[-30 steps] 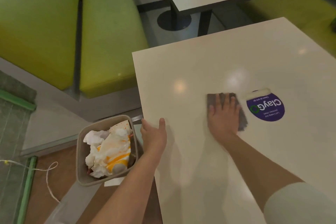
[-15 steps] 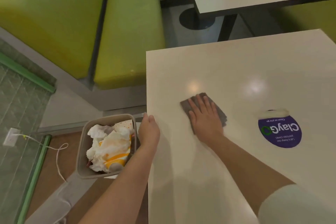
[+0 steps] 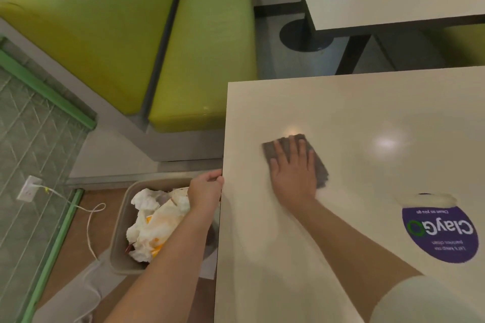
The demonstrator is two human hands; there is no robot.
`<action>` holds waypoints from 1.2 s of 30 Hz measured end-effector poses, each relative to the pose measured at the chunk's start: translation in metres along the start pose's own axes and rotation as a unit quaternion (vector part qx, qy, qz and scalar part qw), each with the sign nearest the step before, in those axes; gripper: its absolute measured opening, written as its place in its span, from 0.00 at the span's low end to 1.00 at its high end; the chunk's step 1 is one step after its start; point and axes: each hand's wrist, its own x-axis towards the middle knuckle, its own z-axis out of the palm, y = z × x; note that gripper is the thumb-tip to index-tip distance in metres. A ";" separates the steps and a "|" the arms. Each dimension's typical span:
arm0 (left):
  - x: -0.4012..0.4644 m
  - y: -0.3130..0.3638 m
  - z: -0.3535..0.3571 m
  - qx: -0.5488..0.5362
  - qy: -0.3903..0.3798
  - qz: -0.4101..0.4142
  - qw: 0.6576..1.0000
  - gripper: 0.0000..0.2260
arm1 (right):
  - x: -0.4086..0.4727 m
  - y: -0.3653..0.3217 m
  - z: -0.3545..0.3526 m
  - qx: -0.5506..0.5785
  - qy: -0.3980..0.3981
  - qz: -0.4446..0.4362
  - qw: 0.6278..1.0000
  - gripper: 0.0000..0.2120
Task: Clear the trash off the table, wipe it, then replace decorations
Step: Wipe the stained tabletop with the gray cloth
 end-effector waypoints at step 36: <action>0.140 0.104 0.035 -0.143 -0.106 0.007 0.984 0.18 | 0.202 -0.022 -0.011 -0.004 -0.014 -0.045 0.999 0.24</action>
